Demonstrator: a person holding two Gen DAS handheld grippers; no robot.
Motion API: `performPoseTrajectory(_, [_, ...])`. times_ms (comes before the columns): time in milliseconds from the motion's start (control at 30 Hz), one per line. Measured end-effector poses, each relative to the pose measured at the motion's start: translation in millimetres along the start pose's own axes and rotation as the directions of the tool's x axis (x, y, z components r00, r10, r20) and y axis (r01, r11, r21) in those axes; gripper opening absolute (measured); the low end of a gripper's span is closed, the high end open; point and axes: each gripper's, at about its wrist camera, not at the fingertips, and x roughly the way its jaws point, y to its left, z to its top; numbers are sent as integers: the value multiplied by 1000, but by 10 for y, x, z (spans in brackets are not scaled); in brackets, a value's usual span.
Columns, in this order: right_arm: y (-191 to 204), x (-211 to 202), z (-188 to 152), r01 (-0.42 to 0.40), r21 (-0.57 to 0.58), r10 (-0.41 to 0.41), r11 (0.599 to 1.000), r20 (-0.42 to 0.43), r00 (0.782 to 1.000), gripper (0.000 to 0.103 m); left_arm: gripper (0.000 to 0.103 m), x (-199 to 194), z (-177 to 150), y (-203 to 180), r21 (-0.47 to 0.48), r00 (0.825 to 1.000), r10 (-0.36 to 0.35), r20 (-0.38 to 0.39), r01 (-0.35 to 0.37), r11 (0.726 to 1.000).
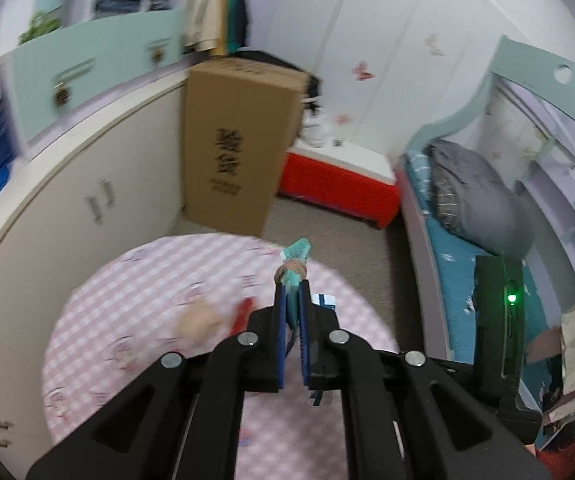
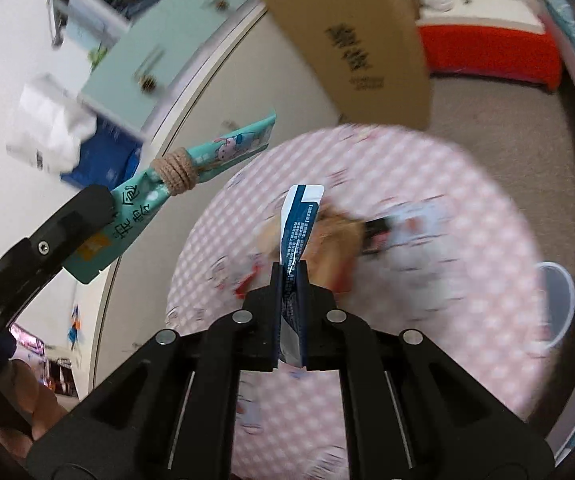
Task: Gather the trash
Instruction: 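Grasp the blue-and-white toothpaste tube with the right gripper while the left holds the toothbrush, then carry the toothbrush and toothpaste tube over to the blue bucket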
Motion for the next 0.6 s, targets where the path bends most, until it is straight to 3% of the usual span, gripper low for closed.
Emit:
performPoseTrajectory(367, [-1765, -1492, 36, 161, 158, -177, 974, 92, 980, 7, 5, 678, -129, -2036, 102, 981, -167, -95, 177, 979])
performPoseTrajectory(600, [-2475, -1806, -21, 206, 232, -227, 951, 65, 972, 10, 5, 1126, -287, -2832, 152, 966, -185, -179, 213, 965])
